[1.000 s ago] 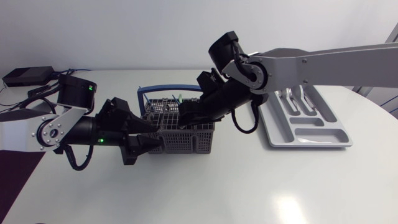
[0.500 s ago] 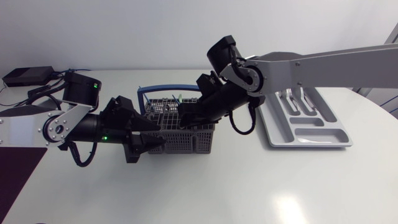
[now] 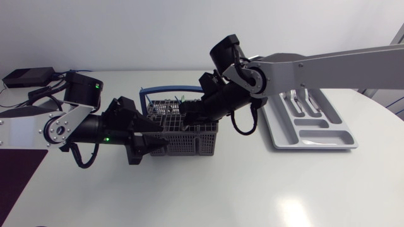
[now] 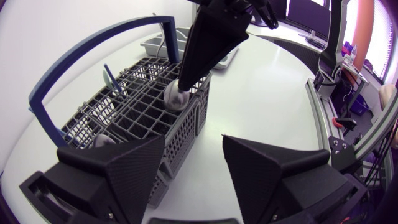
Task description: Unload the cutlery basket into the drawer organizer.
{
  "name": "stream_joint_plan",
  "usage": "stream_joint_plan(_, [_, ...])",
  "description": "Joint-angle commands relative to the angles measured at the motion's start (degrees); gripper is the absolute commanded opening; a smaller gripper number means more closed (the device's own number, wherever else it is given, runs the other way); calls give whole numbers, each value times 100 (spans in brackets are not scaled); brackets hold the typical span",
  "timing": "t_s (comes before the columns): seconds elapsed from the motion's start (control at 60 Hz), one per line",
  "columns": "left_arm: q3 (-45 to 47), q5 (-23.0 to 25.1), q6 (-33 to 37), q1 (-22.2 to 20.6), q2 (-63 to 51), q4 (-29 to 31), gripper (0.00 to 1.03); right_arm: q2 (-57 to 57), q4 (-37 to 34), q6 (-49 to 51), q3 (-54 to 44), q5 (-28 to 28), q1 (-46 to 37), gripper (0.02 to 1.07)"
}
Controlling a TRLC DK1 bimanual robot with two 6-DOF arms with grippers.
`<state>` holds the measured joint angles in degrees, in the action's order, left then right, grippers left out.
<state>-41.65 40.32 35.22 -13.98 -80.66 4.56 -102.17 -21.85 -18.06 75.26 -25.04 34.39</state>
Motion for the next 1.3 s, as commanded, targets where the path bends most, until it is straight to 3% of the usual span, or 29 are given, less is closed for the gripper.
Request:
stream_joint_plan(0.0, [-133,99,152,-52,-90,-34,65,-216,102,-215,94,52,-11,26])
stream_joint_plan(0.283, [-98,91,125,-44,51,28,65,-321,198,-197,129,69,6,15])
stream_joint_plan(0.6, [-45,91,116,0,174,107,65,285,146,-83,59,52,32,14])
stream_joint_plan(1.283, [-71,47,99,202,455,344,65,1560,-1023,286,208,-318,-363,14])
